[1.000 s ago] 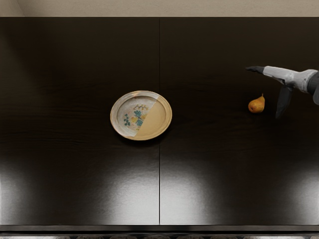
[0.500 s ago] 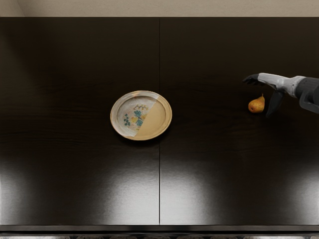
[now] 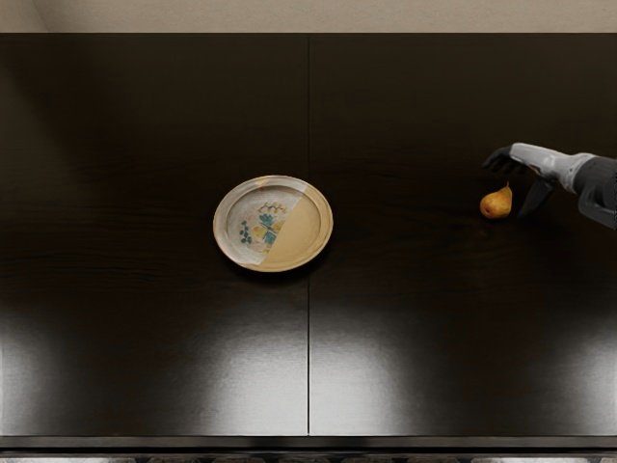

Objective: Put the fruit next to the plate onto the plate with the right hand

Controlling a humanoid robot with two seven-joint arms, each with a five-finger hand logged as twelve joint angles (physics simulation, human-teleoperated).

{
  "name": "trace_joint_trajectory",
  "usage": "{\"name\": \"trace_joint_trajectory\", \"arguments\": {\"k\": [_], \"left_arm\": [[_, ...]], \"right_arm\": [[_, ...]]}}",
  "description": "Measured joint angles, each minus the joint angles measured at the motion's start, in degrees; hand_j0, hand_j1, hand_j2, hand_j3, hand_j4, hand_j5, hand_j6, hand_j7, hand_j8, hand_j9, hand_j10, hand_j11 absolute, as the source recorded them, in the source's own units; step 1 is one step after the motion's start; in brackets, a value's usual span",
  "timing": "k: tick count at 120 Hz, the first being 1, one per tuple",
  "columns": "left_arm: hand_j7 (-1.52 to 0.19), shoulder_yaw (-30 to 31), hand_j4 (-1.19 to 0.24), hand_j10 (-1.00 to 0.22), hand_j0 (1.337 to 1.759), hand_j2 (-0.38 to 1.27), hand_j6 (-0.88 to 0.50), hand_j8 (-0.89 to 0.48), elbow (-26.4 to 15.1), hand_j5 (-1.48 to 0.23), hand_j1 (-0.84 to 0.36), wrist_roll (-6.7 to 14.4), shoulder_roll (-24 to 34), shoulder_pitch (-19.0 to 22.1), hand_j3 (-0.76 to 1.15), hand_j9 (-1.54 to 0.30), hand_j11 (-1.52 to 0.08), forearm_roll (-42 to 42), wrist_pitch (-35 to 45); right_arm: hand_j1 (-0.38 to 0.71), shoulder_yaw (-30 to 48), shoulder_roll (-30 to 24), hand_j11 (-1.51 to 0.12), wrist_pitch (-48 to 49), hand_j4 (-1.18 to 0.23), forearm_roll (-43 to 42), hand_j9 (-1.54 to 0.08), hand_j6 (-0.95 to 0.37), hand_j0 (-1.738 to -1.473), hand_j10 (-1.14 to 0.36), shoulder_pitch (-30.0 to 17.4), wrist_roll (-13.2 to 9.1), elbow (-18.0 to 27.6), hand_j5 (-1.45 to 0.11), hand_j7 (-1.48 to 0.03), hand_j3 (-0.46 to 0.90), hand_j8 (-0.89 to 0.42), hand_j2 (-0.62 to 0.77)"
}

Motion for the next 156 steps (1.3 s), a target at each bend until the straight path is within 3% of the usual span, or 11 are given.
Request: {"name": "trace_joint_trajectory", "arguments": {"k": [51,76,86,96,114,120,133,156], "left_arm": [[0.00,0.00,0.00,0.00,1.658,0.00,0.00,0.00,0.00,0.00,0.35,-0.03,0.00,-0.06,0.00,0.00,0.00,-0.01,-0.01],[0.00,0.00,0.00,0.00,1.658,0.00,0.00,0.00,0.00,0.00,0.35,-0.03,0.00,-0.01,0.00,0.00,0.00,-0.01,-0.01],[0.00,-0.01,0.00,0.00,1.658,0.00,0.00,0.00,0.00,0.00,0.35,-0.04,0.00,-0.03,0.00,0.00,0.00,-0.01,0.00],[0.00,0.01,0.00,0.00,1.658,0.00,0.00,0.00,0.00,0.00,0.35,-0.02,0.00,-0.07,0.00,0.00,0.00,-0.01,-0.01],[0.00,0.02,0.00,0.00,1.658,0.00,0.00,0.00,0.00,0.00,0.35,-0.03,0.00,-0.05,0.00,0.00,0.00,-0.01,-0.01],[0.00,0.01,0.00,0.00,1.658,0.00,0.00,0.00,0.00,0.00,0.35,-0.03,0.00,-0.05,0.00,0.00,0.00,-0.01,-0.01],[0.00,0.00,0.00,0.00,1.658,0.00,0.00,0.00,0.00,0.00,0.35,-0.03,0.00,0.00,0.00,0.00,0.00,-0.01,-0.01],[0.00,0.00,0.00,0.00,1.658,0.00,0.00,0.00,0.00,0.00,0.35,-0.04,0.00,-0.02,0.00,0.00,0.00,-0.01,-0.01]], "right_arm": [[0.20,-0.03,1.74,-0.60,0.16,-0.46,1.18,-0.60,-0.46,-1.658,-0.46,0.03,0.00,-0.29,-0.60,-0.60,0.00,-0.46,-0.07],[0.22,-0.06,1.96,-0.61,1.37,-0.48,1.32,-0.61,-0.48,-1.658,-0.41,0.25,0.00,0.05,-0.61,-0.61,0.00,-0.47,-0.09],[0.25,0.13,2.02,-0.66,3.45,-0.54,1.40,-0.64,-0.51,-1.657,-0.38,0.55,0.01,0.10,-0.62,-0.66,0.00,-0.44,-0.09],[0.29,0.22,1.96,-0.69,4.96,-0.61,2.19,-0.66,-0.45,-1.655,-0.38,0.69,0.00,0.06,-0.63,-0.71,0.00,-0.40,-0.10],[0.31,0.13,1.83,-0.75,7.26,-0.59,3.74,-0.70,-0.40,-1.654,-0.37,1.26,0.01,-0.02,-0.66,-0.78,0.00,-0.37,-0.05],[0.31,0.10,1.81,-0.78,8.15,-0.60,4.42,-0.73,-0.43,-1.654,-0.33,1.64,0.02,0.04,-0.71,-0.80,0.00,-0.41,0.04],[0.31,0.07,1.77,-0.82,9.36,-0.62,5.63,-0.79,-0.47,-1.655,-0.38,2.15,0.02,0.10,-0.78,-0.82,0.00,-0.46,0.14],[0.31,0.04,1.28,-0.86,11.24,-0.64,9.45,-0.84,-0.52,-1.657,-0.46,2.84,0.02,0.14,-0.84,-0.85,0.00,-0.49,0.22]]}}
